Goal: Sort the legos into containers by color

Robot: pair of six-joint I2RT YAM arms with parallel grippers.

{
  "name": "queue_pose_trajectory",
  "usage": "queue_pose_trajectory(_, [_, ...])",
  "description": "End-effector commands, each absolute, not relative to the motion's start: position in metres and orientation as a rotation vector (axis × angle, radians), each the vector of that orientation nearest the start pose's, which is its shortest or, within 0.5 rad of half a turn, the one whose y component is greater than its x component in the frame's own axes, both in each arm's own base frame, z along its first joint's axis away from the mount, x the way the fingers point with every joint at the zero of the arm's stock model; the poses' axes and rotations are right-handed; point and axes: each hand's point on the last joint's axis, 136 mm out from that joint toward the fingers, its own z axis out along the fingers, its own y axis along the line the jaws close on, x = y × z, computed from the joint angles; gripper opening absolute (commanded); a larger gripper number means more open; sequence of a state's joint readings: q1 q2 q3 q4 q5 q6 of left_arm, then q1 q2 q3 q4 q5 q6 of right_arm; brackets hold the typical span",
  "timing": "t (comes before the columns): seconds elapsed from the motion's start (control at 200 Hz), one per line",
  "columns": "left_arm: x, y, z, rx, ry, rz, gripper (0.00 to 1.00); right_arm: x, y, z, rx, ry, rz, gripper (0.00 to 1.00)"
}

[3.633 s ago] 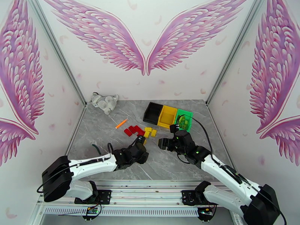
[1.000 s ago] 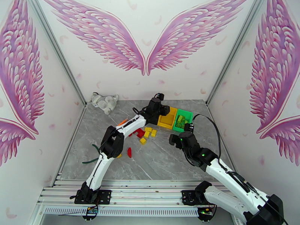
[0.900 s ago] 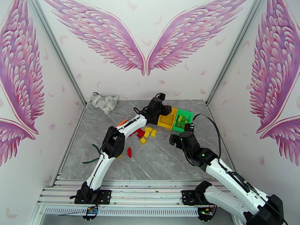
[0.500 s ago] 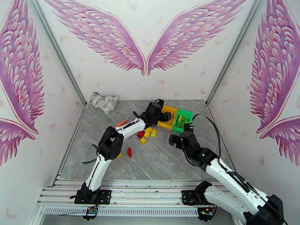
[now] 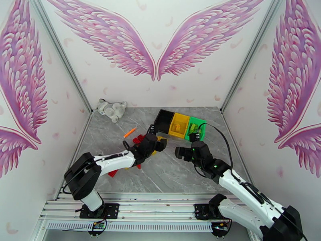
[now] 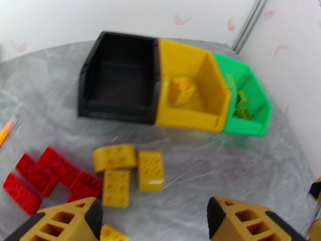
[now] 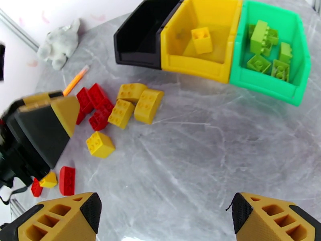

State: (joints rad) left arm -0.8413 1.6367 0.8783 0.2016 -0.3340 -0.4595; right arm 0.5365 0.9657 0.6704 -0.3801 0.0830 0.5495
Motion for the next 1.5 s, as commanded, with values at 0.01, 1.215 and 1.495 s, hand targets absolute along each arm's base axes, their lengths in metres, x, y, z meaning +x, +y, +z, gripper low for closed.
queue_pose_trajectory(0.01, [0.334,-0.278,0.125,0.11,2.086,-0.379,0.78,0.275,0.163,0.168,0.033,2.286,0.589,0.92])
queue_pose_trajectory(1.215, [0.336,-0.281,0.054,0.217,2.272,-0.204,0.84,0.278,0.168,0.155,0.037,2.337,0.567,0.96])
queue_pose_trajectory(1.495, [0.35,-0.294,0.037,0.269,2.312,-0.241,0.68,0.279,0.167,0.154,0.04,2.337,0.556,0.97])
